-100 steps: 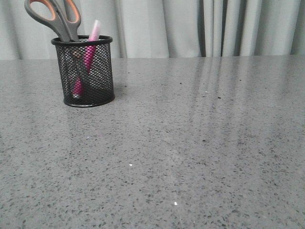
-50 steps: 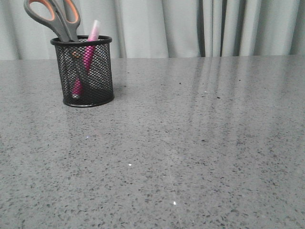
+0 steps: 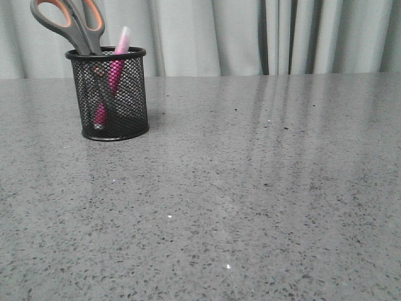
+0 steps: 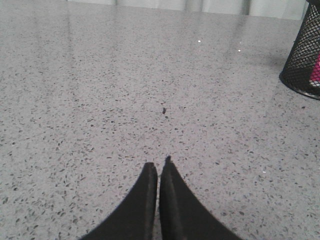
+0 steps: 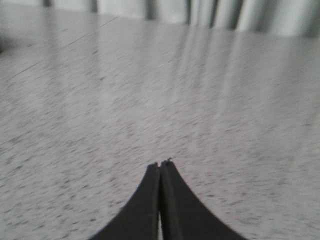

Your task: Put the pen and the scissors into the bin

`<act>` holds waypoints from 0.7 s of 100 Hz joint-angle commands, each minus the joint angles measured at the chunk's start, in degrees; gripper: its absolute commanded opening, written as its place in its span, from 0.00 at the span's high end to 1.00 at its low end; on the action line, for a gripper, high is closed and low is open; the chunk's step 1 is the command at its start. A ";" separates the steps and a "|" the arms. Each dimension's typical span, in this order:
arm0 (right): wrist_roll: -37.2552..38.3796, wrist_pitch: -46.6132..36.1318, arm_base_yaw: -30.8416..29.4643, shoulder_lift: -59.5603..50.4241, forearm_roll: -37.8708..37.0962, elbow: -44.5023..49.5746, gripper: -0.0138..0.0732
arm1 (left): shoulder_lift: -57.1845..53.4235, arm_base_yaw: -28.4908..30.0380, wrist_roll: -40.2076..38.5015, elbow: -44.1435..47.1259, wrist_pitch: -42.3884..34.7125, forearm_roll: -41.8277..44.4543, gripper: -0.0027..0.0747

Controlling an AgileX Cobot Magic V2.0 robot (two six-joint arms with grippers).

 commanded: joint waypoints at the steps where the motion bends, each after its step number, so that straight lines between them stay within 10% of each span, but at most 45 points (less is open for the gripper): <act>1: -2.22 -2.73 -3.74 0.32 1.18 0.86 0.91 | -1.50 0.07 -0.46 2.56 -2.31 -1.08 0.99; 70: -2.22 2.78 -7.63 -1.44 1.34 0.86 0.91 | -1.50 0.07 -0.46 2.56 -2.31 -1.08 0.99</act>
